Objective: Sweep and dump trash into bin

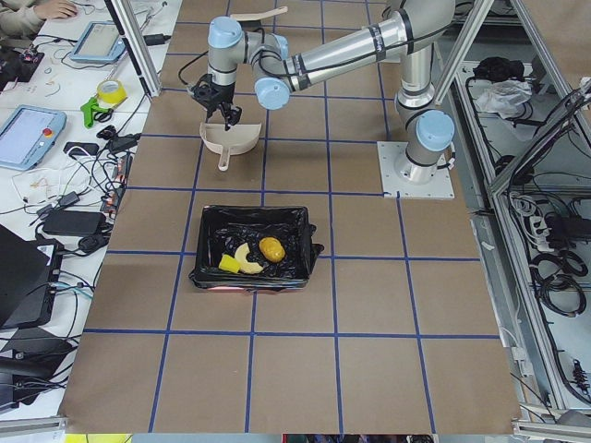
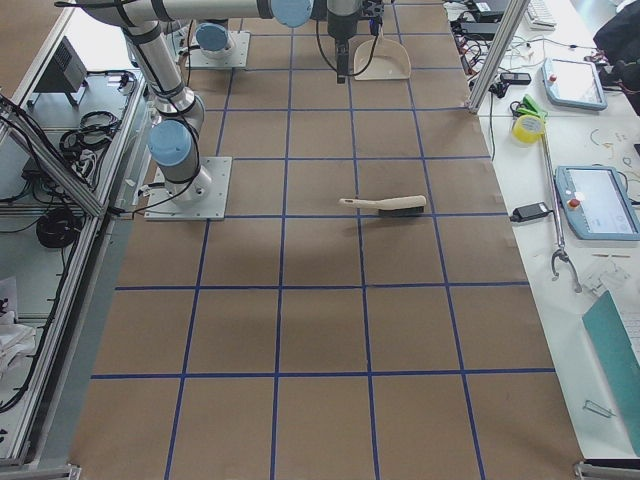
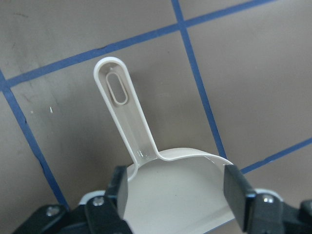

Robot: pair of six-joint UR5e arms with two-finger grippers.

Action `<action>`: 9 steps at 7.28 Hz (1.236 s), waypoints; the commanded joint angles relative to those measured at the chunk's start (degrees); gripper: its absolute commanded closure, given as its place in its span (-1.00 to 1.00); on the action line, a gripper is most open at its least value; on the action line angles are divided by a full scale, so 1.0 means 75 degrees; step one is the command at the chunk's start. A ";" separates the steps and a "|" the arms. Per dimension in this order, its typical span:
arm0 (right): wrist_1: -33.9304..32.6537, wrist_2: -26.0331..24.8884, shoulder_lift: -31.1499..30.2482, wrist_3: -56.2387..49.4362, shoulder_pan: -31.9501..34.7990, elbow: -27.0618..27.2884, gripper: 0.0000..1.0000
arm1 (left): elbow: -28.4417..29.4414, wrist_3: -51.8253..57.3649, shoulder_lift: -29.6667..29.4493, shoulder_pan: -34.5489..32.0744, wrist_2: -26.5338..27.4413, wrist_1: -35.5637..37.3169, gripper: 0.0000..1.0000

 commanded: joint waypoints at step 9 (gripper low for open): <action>0.0000 -0.0007 0.0007 0.0000 -0.0005 0.0012 -1.00 | -0.0264 0.4901 0.2163 -0.0509 -0.0582 -0.2937 -1.00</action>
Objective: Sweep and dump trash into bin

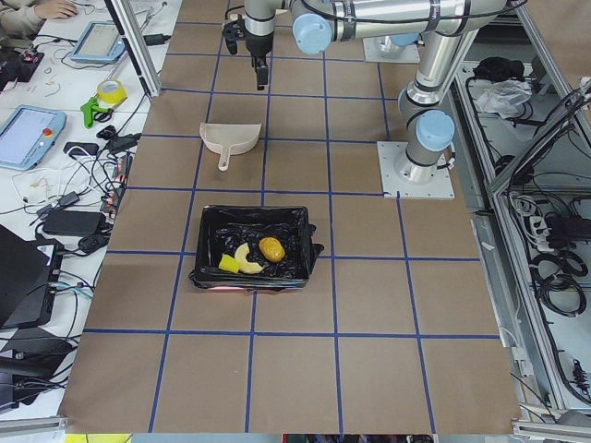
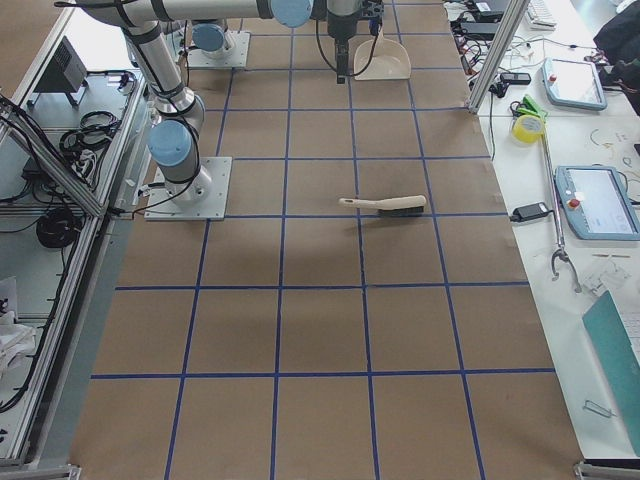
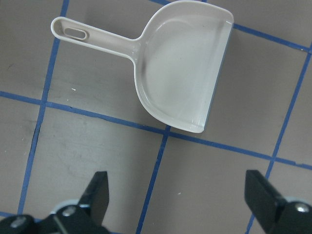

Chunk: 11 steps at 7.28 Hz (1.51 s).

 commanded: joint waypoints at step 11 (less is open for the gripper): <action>0.0000 -0.0011 0.0009 0.0000 -0.0015 0.0000 -1.00 | -0.0250 0.1175 0.0577 -0.0592 0.0765 -0.0795 -1.00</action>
